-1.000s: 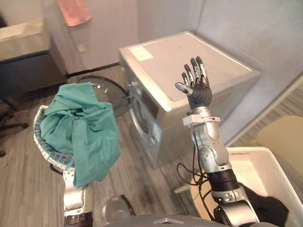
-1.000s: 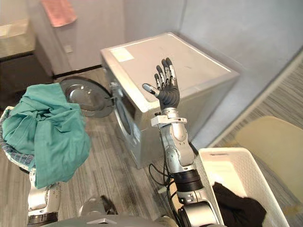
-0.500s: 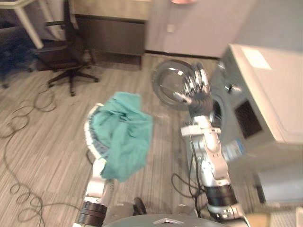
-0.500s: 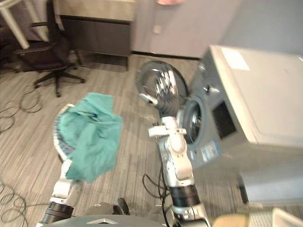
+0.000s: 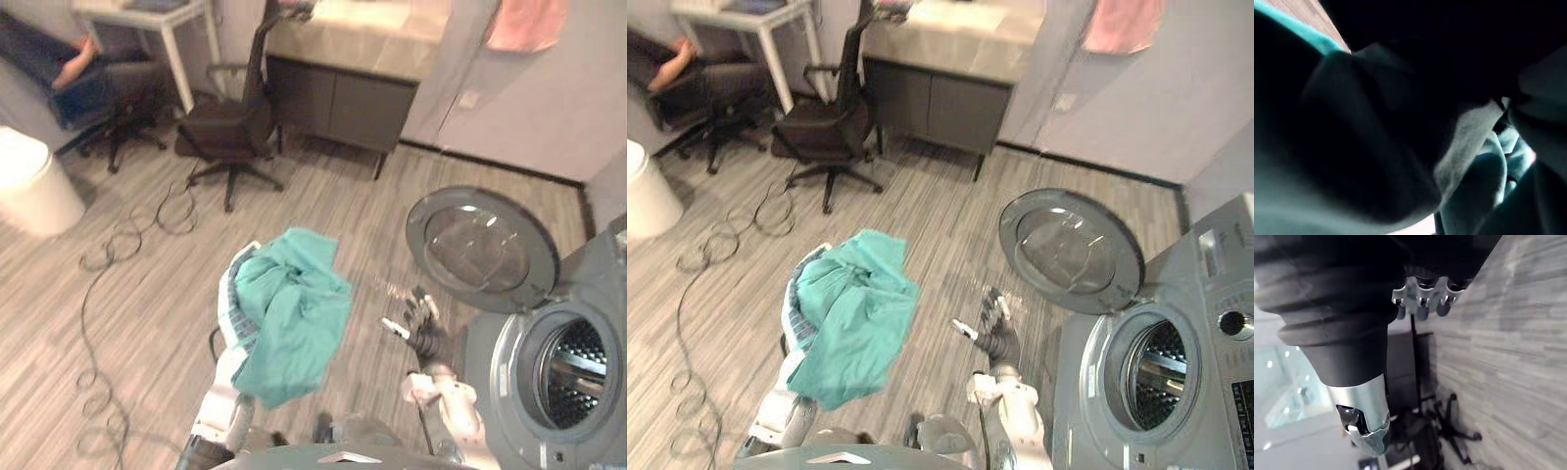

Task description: Pick up the laundry basket with both hands and put the clothes into the washing machine.

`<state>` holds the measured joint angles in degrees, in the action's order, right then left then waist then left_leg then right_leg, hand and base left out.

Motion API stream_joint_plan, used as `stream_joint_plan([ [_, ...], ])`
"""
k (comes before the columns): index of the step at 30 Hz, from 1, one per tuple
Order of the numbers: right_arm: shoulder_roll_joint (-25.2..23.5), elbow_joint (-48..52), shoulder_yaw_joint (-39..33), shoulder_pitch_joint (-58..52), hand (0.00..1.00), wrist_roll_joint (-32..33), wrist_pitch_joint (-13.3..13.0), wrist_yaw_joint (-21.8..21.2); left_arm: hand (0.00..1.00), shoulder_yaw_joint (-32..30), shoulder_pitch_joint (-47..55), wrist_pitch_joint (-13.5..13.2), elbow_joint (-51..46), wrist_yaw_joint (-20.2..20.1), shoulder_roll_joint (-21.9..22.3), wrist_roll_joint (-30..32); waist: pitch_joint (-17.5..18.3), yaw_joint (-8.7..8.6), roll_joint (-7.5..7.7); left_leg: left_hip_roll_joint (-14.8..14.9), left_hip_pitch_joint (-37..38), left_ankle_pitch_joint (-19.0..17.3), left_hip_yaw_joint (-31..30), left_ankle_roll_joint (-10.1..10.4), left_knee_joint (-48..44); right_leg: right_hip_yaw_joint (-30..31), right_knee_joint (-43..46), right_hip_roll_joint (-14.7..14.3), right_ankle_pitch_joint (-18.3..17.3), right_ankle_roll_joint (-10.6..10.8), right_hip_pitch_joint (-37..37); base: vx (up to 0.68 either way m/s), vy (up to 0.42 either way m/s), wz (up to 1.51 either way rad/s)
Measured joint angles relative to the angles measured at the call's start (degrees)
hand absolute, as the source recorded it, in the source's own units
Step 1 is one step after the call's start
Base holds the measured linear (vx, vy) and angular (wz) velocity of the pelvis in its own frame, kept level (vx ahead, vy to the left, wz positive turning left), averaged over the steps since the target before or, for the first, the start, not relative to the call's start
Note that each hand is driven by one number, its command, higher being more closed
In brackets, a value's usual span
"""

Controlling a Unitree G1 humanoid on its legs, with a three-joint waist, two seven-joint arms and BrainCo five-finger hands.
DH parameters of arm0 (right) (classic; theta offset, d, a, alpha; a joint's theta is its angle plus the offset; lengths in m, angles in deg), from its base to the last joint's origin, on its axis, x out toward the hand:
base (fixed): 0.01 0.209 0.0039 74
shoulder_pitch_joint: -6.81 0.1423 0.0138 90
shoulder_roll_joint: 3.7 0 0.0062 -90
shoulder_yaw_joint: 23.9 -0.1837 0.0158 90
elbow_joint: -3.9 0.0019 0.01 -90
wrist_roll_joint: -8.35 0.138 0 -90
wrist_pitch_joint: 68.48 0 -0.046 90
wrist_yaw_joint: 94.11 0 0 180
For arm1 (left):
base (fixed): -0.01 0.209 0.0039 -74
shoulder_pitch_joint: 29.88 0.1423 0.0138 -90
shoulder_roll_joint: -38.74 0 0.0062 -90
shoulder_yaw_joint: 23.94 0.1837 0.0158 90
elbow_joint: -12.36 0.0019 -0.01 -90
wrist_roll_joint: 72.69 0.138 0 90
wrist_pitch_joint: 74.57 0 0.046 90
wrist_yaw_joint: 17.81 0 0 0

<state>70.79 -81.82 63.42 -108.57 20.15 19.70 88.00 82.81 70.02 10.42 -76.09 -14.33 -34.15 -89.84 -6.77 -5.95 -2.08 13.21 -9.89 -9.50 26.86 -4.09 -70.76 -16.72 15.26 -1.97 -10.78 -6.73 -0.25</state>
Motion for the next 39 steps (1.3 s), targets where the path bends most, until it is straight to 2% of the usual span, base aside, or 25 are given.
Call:
stream_joint_plan([
  [2, -0.56, -6.20, -2.31, -0.22, 0.00, -3.43, 1.23, 1.06, 1.00, -0.61, 1.72, 0.01, -0.05, -0.04, 0.10, 0.02, 0.25, 1.12, -0.17, 5.03, -3.30, -0.51, -1.91, 0.80, -0.79, 5.62, -1.42, 0.83, -0.17, 1.23, 2.08, 0.39, 0.208, -1.23],
  [4, -0.70, -11.92, -4.83, -0.87, 0.00, -5.61, 3.01, 2.34, 1.00, -0.89, 3.12, 0.02, -0.85, -0.09, 0.10, 0.01, 0.17, 2.24, 0.03, 7.59, -5.85, -1.41, -3.63, 0.84, 3.83, 11.43, -2.35, 3.07, -0.37, 3.49, 2.80, 0.38, 0.322, -1.50],
  [6, -0.64, -15.96, -5.33, -1.64, 0.00, -8.50, 4.47, 2.64, 1.00, -1.37, 4.53, 0.02, -1.51, -0.72, 0.32, 0.03, 0.07, 2.30, -0.01, 6.89, -7.40, -3.81, -7.71, 2.23, 14.81, 16.57, -2.41, 5.66, -1.86, 6.20, 3.37, 0.36, 0.481, -1.39],
  [8, -0.41, -21.62, -5.91, -0.98, 0.00, -10.86, 5.01, 2.50, 1.00, -2.70, 6.38, 0.04, -3.44, -1.38, 2.28, 0.21, 0.08, 2.84, -1.38, 2.54, -4.10, -4.17, -17.41, 5.59, 41.37, 22.66, 0.24, 7.19, -4.78, 10.86, 0.99, 0.28, 0.570, -1.52],
  [9, 0.27, -23.04, -6.73, 0.03, 0.00, -11.69, 4.49, 2.10, 1.00, -3.73, 7.11, -0.01, -4.10, -1.66, 1.77, 0.50, -0.65, 3.34, -2.35, 1.24, -0.95, -0.82, -19.45, 14.71, 47.85, 26.24, 2.85, 7.85, -6.44, 13.08, -0.03, 0.23, 0.440, -1.44],
  [10, -0.15, -25.18, -6.82, 1.19, 0.00, -12.10, 5.18, 2.10, 1.00, -6.64, 7.84, 0.68, -3.84, -1.35, 1.24, 0.48, 0.18, 2.33, -0.71, 1.63, 1.46, -0.78, -14.19, 15.67, 48.76, 26.64, 6.83, 6.71, -6.05, 13.47, -2.90, 0.31, 0.412, -1.83],
  [12, -1.38, -29.55, -6.56, 1.99, 0.00, -12.23, 4.18, 2.22, 1.00, -7.69, 8.77, -0.06, -5.57, -1.28, 0.72, 0.50, 0.38, 4.02, 1.95, 0.08, 0.66, 0.14, -19.87, 15.02, 43.48, 26.94, 7.48, 2.37, -3.66, 11.38, -4.75, 0.32, 0.242, -1.36],
  [13, -1.34, -31.52, -7.68, 2.81, 0.00, -11.85, 4.07, 2.06, 1.00, -7.27, 8.76, 0.00, -5.41, -1.47, 1.10, 0.49, 0.42, 4.65, 2.21, -0.47, -0.04, -0.70, -20.27, 14.60, 40.11, 26.76, 6.29, 2.20, -3.26, 9.81, -5.12, 0.26, 0.221, -1.40],
  [17, 0.44, -37.54, -7.79, 7.14, 0.00, -8.68, 3.40, 2.10, 1.00, -6.88, 7.33, 0.02, -4.58, -2.77, 0.99, 0.44, 0.83, 4.17, 2.51, -0.51, 4.52, -4.34, -10.19, 11.81, 39.80, 36.08, 4.82, 1.94, -0.77, 10.61, -8.21, 0.17, 0.225, -1.72],
  [19, 1.05, -39.17, -7.48, 10.02, 0.00, -7.28, 3.29, 2.16, 1.00, -6.67, 4.31, 0.04, -1.65, -3.01, 0.98, 0.44, 0.84, 4.46, 2.45, -0.43, 8.93, -4.67, -1.81, 11.37, 44.15, 35.64, 8.63, 1.03, 1.46, 10.36, -12.98, 0.09, 0.130, -2.02],
  [20, 1.05, -39.52, -7.28, 11.03, 0.00, -6.89, 3.25, 2.16, 1.00, -6.40, 3.34, -0.01, -0.76, -3.00, 0.94, 0.44, 0.88, 4.36, 2.12, -0.48, 9.78, -4.67, 0.11, 11.36, 45.28, 33.75, 8.98, 1.00, 2.35, 10.35, -14.35, 0.05, 0.064, -1.53],
  [23, 1.54, -44.40, -4.25, 17.32, 0.00, -6.85, 3.24, 2.11, 1.00, -4.02, -3.28, 0.01, 4.68, -2.91, -0.36, 0.14, 0.98, 2.11, 1.19, -2.04, 11.02, -4.65, 4.19, 11.32, 50.49, 18.23, 4.19, 3.41, 5.60, 8.91, -18.54, 0.09, 0.035, -1.47],
  [25, 2.25, -45.22, -4.29, 19.22, 0.00, -6.96, 3.14, 2.15, 1.00, -3.21, -5.95, 0.16, 7.29, -2.82, -0.37, -0.25, -0.49, 1.87, -0.52, -1.66, 9.47, -5.09, 4.20, 11.36, 46.75, 18.26, -0.16, 2.85, 8.62, 7.96, -17.79, 0.11, 0.033, -1.04],
  [26, 2.49, -47.28, -4.89, 21.21, 0.00, -6.95, 3.31, 2.30, 1.00, -3.06, -7.04, 0.07, 7.97, -2.85, -0.47, -0.31, -1.61, 1.94, -0.10, -1.86, 6.46, -8.69, 1.78, 11.57, 43.69, 19.55, -0.85, 3.56, 8.86, 7.69, -17.67, 0.10, 0.071, -0.80],
  [27, 2.53, -48.64, -5.56, 21.63, 0.00, -6.92, 3.32, 2.35, 1.00, -2.75, -7.84, 0.03, 8.64, -2.82, -0.36, -0.50, -1.77, 1.75, -1.05, -2.78, 6.71, -10.46, 0.49, 11.20, 48.63, 19.39, -0.19, 3.92, 8.86, 7.69, -17.64, 0.08, 0.108, -0.40],
  [28, 2.95, -49.33, -6.87, 23.66, 0.00, -6.28, 3.24, 2.47, 1.00, -1.96, -10.00, 0.09, 9.50, -2.74, -0.36, -0.79, -4.49, 0.93, -1.99, -2.51, 8.97, -3.29, -0.28, 10.98, 59.51, 18.24, 6.76, 3.35, 8.31, 7.65, -19.20, 0.04, 0.104, -0.30],
  [29, 3.07, -49.30, -6.94, 24.87, 0.00, -5.78, 3.29, 3.02, 1.00, -1.79, -11.20, 0.07, 10.51, -2.74, -0.56, -0.81, -6.08, 1.25, -1.16, -3.35, 11.94, -2.57, 0.38, 11.15, 59.74, 16.30, 15.41, 3.69, 6.30, 7.94, -23.37, 0.03, 0.080, -0.12],
  [31, 2.58, -49.06, -6.42, 24.05, 0.00, -5.15, 3.03, 3.45, 1.00, -1.55, -10.52, 0.12, 10.94, -2.42, -1.03, -1.64, -5.16, 0.47, -0.01, -4.69, 13.59, -2.72, 0.35, 11.28, 59.27, 11.12, 7.01, 5.95, 9.13, 7.83, -24.19, 0.05, -0.001, 0.20],
  [32, 2.05, -49.04, -6.40, 22.27, 0.00, -4.65, 3.02, 3.55, 1.00, -0.11, -9.88, 0.05, 10.91, -2.48, -2.34, -1.83, -3.98, 0.34, 2.11, -6.97, 15.14, -4.04, -0.19, 11.65, 59.40, 10.25, 3.96, 8.07, 16.47, 7.30, -23.83, 0.07, -0.029, 0.41],
  [33, 2.54, -49.05, -6.27, 22.05, 0.00, -4.47, 3.02, 3.53, 1.00, 0.29, -9.43, 0.03, 11.13, -2.48, -2.20, -1.85, -3.41, 0.40, 2.22, -6.90, 15.73, -5.64, -0.23, 11.87, 59.20, 9.55, 5.13, 8.49, 12.92, 7.42, -23.53, 0.15, -0.081, 0.20],
  [35, 3.87, -47.50, -5.89, 21.31, 0.00, -4.34, 2.40, 3.49, 1.00, 1.30, -7.79, 0.03, 11.46, -2.36, -1.68, -2.24, -2.27, 0.98, -1.92, -2.66, 14.69, -8.88, 0.43, 12.36, 54.59, 8.10, 6.32, 5.54, 9.45, 6.97, -24.02, 0.16, -0.124, -0.21],
  [36, 3.90, -47.45, -5.93, 21.24, 0.00, -4.32, 2.08, 3.50, 1.00, 1.55, -7.74, 0.09, 11.65, -2.38, -1.76, -2.48, -2.41, 1.00, -1.93, -1.79, 13.88, -9.16, 0.47, 11.59, 51.30, 7.90, 6.77, 5.37, 8.90, 6.70, -23.71, 0.15, -0.090, -0.16],
  [37, 3.96, -47.51, -6.03, 20.99, 0.00, -4.37, 2.08, 3.49, 1.00, 1.64, -7.54, 0.12, 12.23, -2.37, -1.46, -2.64, -2.49, 1.18, -1.81, 1.05, 10.93, -8.97, -0.30, 7.47, 42.23, 7.64, 7.12, 4.42, 8.05, 6.00, -22.60, 0.18, -0.141, -0.20],
  [38, 3.98, -46.52, -6.01, 20.00, 0.00, -4.39, 2.08, 3.54, 1.00, 1.67, -6.65, 0.51, 12.67, -2.33, -0.76, -3.53, -3.01, 1.16, -2.43, 4.97, 8.31, -6.21, -2.14, 0.90, 30.15, 7.29, 6.57, 2.65, 7.69, 5.39, -18.86, 0.32, -0.200, -0.41],
  [39, 4.25, -45.11, -5.49, 18.01, 0.00, -4.41, 1.93, 3.55, 1.00, 1.74, -5.51, 0.60, 12.62, -2.29, -0.03, -4.11, -3.12, 1.59, -3.05, 8.10, 6.84, 0.18, -4.81, -2.09, 21.20, 7.94, 6.40, 0.80, 6.39, 4.31, -15.00, 0.34, -0.197, -0.55],
])
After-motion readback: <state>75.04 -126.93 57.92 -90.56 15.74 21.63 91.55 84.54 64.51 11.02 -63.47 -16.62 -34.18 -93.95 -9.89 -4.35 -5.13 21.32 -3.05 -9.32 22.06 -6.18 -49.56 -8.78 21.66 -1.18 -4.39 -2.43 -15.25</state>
